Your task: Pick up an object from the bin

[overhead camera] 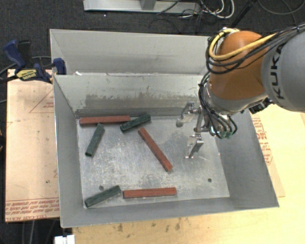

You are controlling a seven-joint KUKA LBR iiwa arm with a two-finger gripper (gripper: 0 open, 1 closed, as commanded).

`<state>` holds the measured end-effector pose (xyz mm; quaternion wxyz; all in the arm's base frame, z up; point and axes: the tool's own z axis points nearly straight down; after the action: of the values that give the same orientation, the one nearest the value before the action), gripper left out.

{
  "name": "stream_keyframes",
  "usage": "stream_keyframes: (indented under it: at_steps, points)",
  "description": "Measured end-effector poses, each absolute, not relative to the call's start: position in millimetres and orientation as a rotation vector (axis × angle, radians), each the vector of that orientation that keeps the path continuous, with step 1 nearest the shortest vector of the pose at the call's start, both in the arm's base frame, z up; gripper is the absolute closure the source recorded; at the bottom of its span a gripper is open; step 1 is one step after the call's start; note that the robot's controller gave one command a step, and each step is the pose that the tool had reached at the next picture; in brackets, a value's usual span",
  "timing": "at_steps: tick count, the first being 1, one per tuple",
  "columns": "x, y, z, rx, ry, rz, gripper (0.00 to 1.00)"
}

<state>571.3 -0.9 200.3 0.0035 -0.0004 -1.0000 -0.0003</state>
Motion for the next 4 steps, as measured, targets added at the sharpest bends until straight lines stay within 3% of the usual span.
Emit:
stream_keyframes:
  at_steps: [1, 2, 3, 4]
  points:
    - [572.9, -1, 205, -0.001, -3.143, -0.001, 0.00]
    - [516.0, 36, 94, 0.151, -3.133, -0.003, 1.00]
    - [517.2, 35, 96, 0.150, -3.137, -0.002, 0.00]
    - [517.3, 35, 96, 0.150, -3.137, -0.002, 0.00]
